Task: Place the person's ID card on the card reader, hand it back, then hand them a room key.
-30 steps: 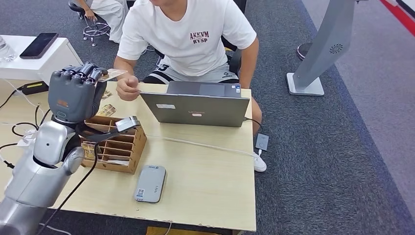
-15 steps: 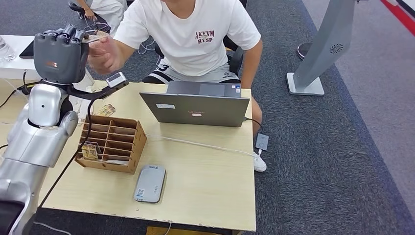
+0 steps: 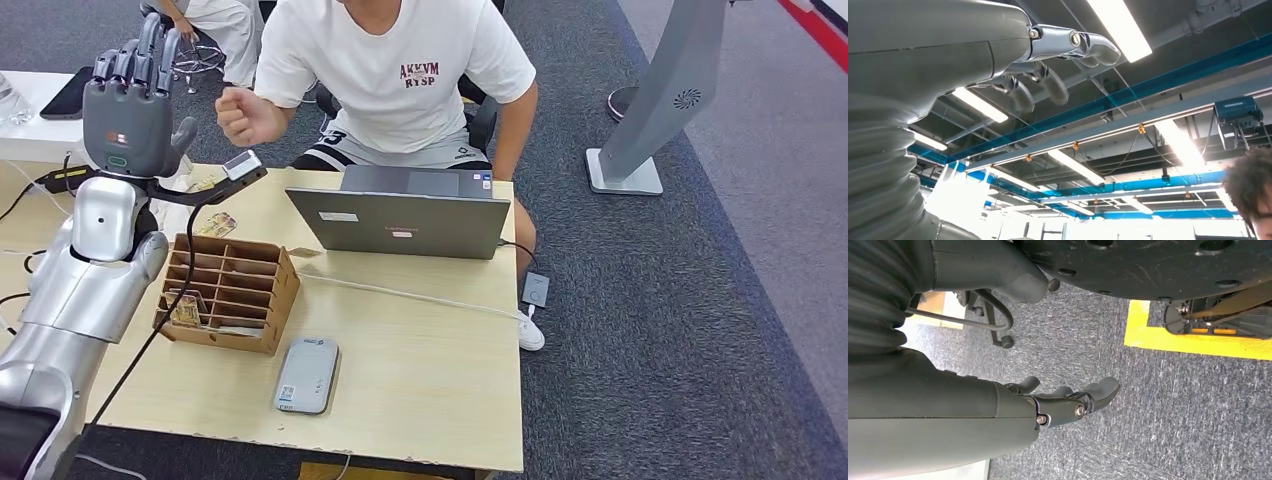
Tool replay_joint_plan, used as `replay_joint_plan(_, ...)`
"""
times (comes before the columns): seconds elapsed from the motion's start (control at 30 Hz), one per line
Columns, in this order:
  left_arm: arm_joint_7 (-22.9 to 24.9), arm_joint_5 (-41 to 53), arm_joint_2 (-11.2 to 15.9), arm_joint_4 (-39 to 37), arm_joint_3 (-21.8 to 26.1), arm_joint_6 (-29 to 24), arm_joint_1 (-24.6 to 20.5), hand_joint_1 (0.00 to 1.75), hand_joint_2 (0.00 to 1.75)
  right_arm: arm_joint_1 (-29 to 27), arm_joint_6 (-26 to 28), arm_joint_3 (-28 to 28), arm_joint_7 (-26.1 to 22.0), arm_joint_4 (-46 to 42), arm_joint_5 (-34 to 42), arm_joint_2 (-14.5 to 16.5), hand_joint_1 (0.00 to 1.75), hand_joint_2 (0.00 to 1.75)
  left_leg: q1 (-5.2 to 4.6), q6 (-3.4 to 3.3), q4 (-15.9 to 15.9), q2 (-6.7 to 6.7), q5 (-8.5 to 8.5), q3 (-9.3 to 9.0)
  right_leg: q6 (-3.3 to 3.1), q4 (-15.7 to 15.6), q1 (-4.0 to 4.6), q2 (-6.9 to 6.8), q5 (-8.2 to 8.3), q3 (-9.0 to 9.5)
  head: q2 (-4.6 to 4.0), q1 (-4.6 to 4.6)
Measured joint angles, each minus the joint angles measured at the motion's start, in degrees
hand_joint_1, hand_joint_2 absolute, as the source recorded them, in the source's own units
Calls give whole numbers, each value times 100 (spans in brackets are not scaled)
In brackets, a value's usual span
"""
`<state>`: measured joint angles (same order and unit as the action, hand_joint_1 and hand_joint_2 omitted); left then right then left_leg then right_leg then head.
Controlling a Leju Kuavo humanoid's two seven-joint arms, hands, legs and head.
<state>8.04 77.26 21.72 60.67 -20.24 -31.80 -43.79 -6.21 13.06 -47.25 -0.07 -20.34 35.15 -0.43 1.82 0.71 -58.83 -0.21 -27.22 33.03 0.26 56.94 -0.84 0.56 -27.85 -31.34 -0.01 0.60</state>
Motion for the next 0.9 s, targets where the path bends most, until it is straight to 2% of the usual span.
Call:
replay_joint_plan(0.33, -3, -1, 4, -24, 8, -56, 35, 0, 175, -23, 4, -1, 3, -66, 64, -29, 0, 175, 0, 0, 0, 0, 0, 4, 0, 0, 0, 0, 0, 0, 1, -1)
replay_joint_plan(0.43, -82, -74, 54, 72, 37, -127, 202, 0, 175, -23, 1, -1, -10, -59, 124, -29, 0, 175, 0, 0, 1, 1, 0, 5, 0, 1, 0, 1, 0, 0, 0, -1)
replay_joint_plan(0.5, -195, -146, 125, 337, 78, -166, 476, 0, 175, -23, 2, -1, -37, -45, 178, -29, 0, 175, -1, 0, 2, 3, -1, 5, 1, 1, 0, 5, -2, 0, -1, -1)
replay_joint_plan(0.63, -427, -225, 296, 1390, 258, -414, 1578, 0, 175, -43, 134, 1, -11, -69, 288, -25, 0, 175, -4, 0, 4, 21, -12, 1, 2, 0, -3, 21, -7, -3, -1, -1)
replay_joint_plan(0.77, -739, -135, 369, 2759, 629, -750, 3312, 0, 175, -178, 522, 4, 225, -419, 362, -46, 0, 175, -6, -3, 6, 49, -35, -5, 6, -2, -5, 48, -23, -7, -1, -2)
replay_joint_plan(0.9, -1274, -52, 263, 4016, 1070, -790, 4953, 0, 175, -396, 879, 22, 523, -942, 379, -108, 0, 175, -7, -11, 5, 51, -53, -4, 12, -7, -7, 47, -40, -7, -1, -3)
